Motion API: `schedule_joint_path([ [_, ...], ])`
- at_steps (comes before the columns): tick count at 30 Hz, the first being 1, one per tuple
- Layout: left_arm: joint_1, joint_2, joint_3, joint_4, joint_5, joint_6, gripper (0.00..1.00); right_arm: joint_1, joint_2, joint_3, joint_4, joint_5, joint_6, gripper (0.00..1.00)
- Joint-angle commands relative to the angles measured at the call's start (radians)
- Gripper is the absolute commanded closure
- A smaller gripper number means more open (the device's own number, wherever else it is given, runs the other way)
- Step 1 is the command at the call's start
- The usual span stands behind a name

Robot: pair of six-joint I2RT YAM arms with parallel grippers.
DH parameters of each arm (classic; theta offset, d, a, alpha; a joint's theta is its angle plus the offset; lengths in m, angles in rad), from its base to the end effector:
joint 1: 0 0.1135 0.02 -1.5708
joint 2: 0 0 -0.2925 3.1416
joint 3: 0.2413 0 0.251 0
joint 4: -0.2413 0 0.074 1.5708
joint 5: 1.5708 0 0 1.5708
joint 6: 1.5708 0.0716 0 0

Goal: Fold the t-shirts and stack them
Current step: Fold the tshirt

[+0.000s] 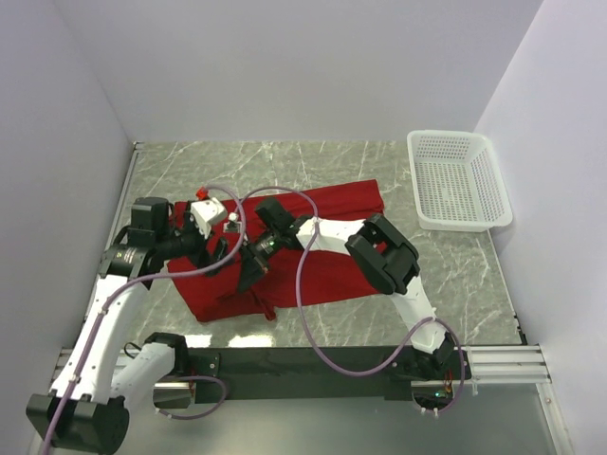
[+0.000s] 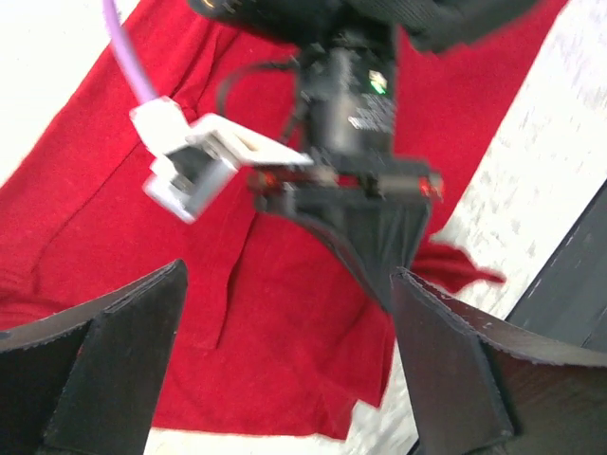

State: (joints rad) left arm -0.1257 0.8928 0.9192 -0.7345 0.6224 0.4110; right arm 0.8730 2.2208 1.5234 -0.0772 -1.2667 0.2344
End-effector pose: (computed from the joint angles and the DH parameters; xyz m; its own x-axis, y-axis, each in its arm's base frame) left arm 0.1723 -0.0639 0.3217 -0.3753 0.3746 -0.8478 0.7539 0.6555 -0.0441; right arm 0.2629 0.4198 0.1690 -0.5922 -0.5980 -0.5402 -0.5450 -0.1966 0.8151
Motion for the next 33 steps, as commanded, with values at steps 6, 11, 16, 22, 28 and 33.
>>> schedule_joint_path([
  [6,-0.072,-0.095,-0.008,-0.18,-0.063,0.183,0.1,-0.043,0.046,-0.003,0.281,-0.126,0.258,1.0],
  [11,-0.126,-0.101,-0.051,-0.23,-0.099,0.202,0.1,-0.058,0.056,-0.048,0.516,-0.148,0.451,1.0],
  [16,-0.172,-0.086,-0.089,-0.25,-0.18,0.222,0.12,-0.066,0.062,-0.071,0.623,-0.151,0.522,1.0],
  [22,-0.204,-0.061,-0.106,-0.183,-0.333,0.224,0.16,-0.069,0.06,-0.085,0.73,-0.152,0.606,1.0],
  [28,-0.247,-0.028,-0.12,-0.105,-0.404,0.219,0.2,-0.069,0.057,-0.097,0.803,-0.155,0.677,1.0],
  [33,-0.298,0.027,-0.141,-0.034,-0.504,0.215,0.39,-0.069,0.048,-0.1,0.798,-0.155,0.675,1.0],
])
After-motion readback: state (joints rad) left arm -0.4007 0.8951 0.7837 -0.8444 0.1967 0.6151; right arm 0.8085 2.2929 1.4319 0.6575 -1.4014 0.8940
